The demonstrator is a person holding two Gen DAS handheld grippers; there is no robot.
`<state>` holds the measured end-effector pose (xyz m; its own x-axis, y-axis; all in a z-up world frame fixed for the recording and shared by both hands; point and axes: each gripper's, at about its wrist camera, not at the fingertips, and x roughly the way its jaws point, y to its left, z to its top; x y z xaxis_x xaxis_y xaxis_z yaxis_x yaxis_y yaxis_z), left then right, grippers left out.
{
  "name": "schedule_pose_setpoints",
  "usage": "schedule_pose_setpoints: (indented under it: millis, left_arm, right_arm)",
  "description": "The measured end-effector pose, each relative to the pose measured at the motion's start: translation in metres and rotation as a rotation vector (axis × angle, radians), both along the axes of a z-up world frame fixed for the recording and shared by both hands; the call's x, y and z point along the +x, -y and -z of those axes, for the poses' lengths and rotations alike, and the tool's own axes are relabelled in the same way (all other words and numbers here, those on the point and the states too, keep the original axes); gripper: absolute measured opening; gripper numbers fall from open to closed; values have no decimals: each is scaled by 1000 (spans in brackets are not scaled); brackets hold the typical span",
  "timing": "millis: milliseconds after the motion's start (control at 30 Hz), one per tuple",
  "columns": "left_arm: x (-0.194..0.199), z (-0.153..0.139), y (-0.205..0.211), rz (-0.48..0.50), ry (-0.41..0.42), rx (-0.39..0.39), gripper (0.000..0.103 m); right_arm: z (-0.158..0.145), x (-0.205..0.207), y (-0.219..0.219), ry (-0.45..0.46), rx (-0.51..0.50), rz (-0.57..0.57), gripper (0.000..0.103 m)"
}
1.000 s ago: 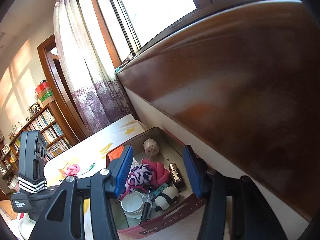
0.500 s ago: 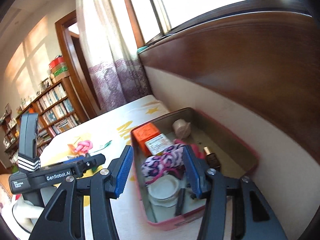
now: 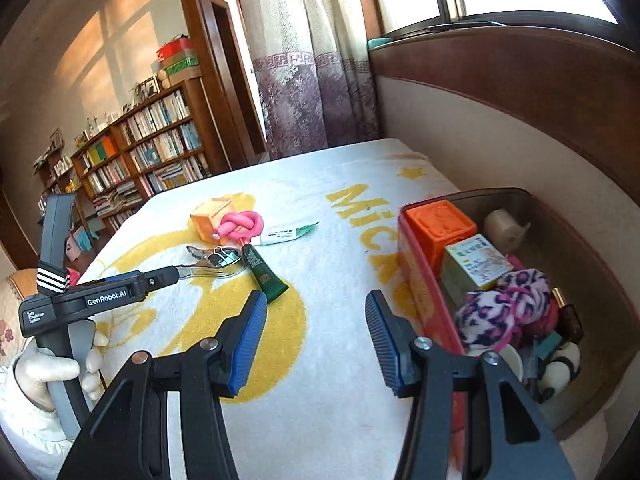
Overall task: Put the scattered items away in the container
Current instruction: 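Return both tools to the remaining items on the towel, then grasp the dark green tube with the right tool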
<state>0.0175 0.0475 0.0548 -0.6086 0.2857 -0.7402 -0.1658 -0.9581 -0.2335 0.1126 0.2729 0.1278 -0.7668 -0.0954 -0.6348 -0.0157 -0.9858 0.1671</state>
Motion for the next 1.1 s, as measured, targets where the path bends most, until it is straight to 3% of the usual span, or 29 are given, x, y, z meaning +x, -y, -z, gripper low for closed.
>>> schedule_pose_setpoints:
  millis: [567, 867, 1100]
  left_arm:
    - [-3, 8, 6, -7, 21, 22, 86]
    - [-5, 14, 9, -19, 38, 26, 86]
    - [-6, 18, 6, -10, 46, 12, 86]
  right_arm:
    - [31, -99, 63, 159, 161, -169, 56]
    - [53, -136, 73, 230, 168, -210, 55]
    - [71, -147, 81, 248, 190, -230, 38]
